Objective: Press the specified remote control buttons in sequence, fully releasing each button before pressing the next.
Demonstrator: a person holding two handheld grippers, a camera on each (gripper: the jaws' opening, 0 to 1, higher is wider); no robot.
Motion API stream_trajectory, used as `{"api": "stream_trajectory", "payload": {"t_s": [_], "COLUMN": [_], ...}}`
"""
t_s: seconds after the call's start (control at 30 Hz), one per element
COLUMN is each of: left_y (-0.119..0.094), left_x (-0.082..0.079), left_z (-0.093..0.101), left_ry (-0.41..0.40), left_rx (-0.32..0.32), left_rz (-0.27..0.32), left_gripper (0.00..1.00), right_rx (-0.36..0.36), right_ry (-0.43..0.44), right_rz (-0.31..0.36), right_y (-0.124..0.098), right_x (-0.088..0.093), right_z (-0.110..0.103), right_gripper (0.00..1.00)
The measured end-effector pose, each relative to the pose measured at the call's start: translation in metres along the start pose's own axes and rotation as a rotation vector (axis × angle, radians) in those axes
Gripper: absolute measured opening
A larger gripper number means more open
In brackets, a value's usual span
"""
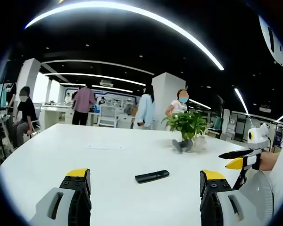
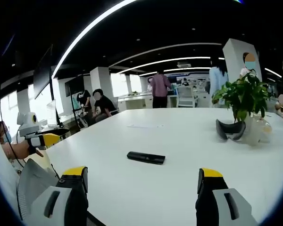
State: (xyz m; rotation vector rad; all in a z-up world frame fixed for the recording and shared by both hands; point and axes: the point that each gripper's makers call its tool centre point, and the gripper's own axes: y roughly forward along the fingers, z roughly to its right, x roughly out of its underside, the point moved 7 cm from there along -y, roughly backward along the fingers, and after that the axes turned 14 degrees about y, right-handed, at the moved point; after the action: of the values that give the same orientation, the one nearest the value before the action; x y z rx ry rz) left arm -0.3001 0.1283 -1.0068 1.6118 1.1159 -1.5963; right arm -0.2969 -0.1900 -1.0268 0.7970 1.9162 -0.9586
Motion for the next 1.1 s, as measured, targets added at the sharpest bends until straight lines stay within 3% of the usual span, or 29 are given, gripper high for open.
{"api": "stream_trajectory", "payload": {"t_s": [0.63,0.83,0.97,1.07,1.1], "left_y": [0.007,0.020,0.042,0.060,0.068], "left_x": [0.007,0.018,0.027,0.034,0.038], "left_z": [-0.006,-0.013,-0.016,-0.016,-0.015], "left_ry": [0.006,0.071,0.190,0.282,0.295], "left_rx": [0.019,0.082,0.182,0.293,0.357], "left_rz": [-0.033,-0.169,-0.304,-0.376,-0.408], "left_gripper": [1.00,1.00,1.00,1.00,1.00], "right_rx": [0.023,0.035,0.038,0.038,0.040], "right_ry": [-0.010,-0.021,-0.022,-0.016,-0.015], "right_rz": [0.007,-0.057,-0.083,-0.091,-0.093], "right_y": [0.001,0.008,0.011,0.011,0.011], "right_x": [-0.003,0.002,0.006,0.005,0.006], "right_z": [0.004,0.004,0.003,0.001,0.001], "right_gripper": [0.96,0.93,0.93,0.92,0.91]}}
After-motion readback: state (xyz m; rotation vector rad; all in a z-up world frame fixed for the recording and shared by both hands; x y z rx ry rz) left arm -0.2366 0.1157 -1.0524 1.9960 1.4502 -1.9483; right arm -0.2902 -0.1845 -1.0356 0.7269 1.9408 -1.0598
